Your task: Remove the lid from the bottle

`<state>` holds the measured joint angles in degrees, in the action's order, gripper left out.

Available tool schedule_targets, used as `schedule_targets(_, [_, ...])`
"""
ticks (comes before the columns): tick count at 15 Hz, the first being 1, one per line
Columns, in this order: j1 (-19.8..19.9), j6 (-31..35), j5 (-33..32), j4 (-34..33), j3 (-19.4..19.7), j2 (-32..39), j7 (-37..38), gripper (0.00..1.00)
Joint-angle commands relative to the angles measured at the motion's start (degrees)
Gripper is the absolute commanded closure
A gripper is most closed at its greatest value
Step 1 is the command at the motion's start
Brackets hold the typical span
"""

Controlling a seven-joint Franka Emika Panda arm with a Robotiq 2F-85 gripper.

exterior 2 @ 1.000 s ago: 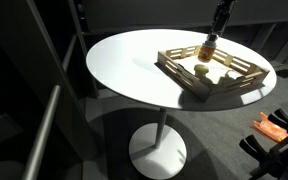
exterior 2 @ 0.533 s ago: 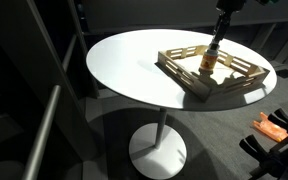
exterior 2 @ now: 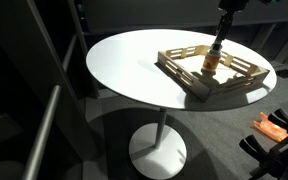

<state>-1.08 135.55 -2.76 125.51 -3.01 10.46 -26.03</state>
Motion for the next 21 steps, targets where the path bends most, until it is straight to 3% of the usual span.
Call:
schedule_targets(1, [1.3, -7.3, 5.1, -0.7, -0.9, -2.3, -1.7, 0.81])
schedule_targets(5, [0.7, -16.2, 4.0, -3.5, 0.2, -3.1, 2.0, 0.81])
schedule_targets(13, [0.2, -10.1, -1.2, -3.6, 0.8, -5.7, 6.5, 0.81])
schedule_targets(21, [0.0, -9.5, -3.7, -4.1, 0.9, -5.9, 9.3, 0.81])
